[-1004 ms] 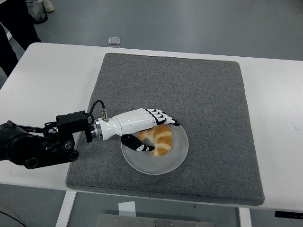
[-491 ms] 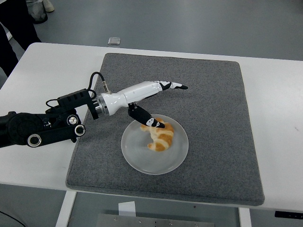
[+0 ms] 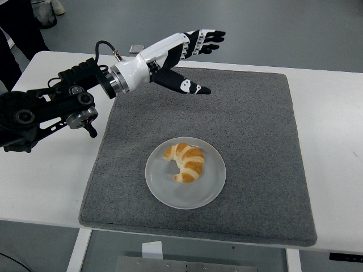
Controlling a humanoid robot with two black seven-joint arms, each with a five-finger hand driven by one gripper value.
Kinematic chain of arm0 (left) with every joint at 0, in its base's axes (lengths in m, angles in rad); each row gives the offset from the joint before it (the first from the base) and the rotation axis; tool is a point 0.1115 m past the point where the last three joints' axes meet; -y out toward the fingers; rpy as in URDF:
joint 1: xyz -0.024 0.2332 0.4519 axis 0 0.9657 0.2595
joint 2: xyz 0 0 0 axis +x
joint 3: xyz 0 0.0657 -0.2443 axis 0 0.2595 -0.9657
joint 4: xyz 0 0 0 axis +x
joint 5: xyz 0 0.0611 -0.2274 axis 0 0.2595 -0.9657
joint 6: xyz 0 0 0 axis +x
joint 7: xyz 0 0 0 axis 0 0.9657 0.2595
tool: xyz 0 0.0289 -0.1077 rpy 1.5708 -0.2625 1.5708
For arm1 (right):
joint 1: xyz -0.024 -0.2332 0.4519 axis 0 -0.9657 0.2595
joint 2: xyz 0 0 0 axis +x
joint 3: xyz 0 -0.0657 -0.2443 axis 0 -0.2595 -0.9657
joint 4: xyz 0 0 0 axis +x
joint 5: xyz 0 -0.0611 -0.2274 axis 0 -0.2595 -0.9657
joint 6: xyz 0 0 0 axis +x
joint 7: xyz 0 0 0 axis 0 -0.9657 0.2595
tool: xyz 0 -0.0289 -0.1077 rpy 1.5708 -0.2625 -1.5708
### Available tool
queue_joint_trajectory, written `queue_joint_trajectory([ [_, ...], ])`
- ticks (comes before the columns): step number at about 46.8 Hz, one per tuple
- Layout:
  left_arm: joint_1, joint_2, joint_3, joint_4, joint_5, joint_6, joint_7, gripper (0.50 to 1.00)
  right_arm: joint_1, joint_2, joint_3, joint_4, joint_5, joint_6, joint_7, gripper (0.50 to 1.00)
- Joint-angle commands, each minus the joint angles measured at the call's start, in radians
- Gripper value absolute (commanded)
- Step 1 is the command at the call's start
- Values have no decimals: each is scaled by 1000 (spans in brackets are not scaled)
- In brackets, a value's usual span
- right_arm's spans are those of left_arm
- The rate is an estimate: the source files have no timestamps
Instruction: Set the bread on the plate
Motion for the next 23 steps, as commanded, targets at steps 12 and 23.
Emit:
queue_joint_trajectory([
  [12, -147, -3, 1, 271, -301, -161, 4, 988, 0, 0, -2, 2, 1, 0, 0, 952],
  [23, -165, -9, 2, 424, -479, -238, 5, 988, 0, 0, -3, 2, 1, -2, 0, 952],
])
